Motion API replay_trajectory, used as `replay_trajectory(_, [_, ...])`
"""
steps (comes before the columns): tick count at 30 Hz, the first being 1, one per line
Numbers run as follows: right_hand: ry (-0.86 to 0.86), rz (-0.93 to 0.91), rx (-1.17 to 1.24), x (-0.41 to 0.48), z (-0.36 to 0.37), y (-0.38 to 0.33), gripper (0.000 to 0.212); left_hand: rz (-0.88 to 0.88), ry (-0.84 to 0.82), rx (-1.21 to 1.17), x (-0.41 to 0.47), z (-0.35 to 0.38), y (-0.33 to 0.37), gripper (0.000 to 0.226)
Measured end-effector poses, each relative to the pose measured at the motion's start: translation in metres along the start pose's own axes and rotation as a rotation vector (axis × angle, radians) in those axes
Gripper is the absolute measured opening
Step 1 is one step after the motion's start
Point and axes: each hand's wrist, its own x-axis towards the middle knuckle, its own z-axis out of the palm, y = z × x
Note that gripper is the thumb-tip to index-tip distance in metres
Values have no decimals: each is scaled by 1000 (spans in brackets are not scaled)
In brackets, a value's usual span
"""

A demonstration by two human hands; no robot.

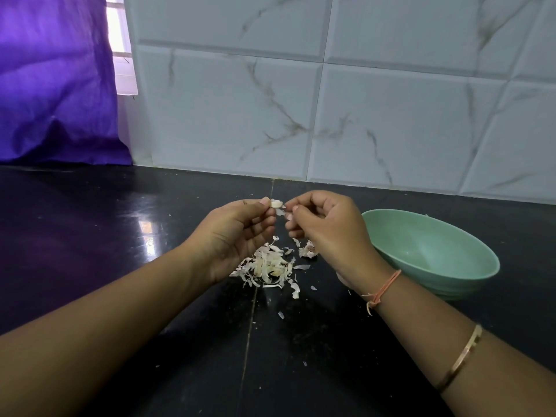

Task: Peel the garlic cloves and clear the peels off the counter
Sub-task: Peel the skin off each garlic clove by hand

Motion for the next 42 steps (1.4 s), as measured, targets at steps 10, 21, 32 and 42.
replay_trajectory(10, [23, -75, -47, 2, -3, 5, 11, 88, -83, 108, -2, 0, -3, 9])
replay_trajectory(21, [61, -306, -226, 5, -4, 8, 7, -32, -93, 231, -5, 2, -2, 9])
replay_trajectory(32, [5, -265, -179, 3, -4, 7, 4, 28, -77, 311, -6, 0, -5, 5])
replay_trajectory(42, [73, -609, -653, 2, -7, 2, 7, 218, -55, 524, -7, 2, -4, 14])
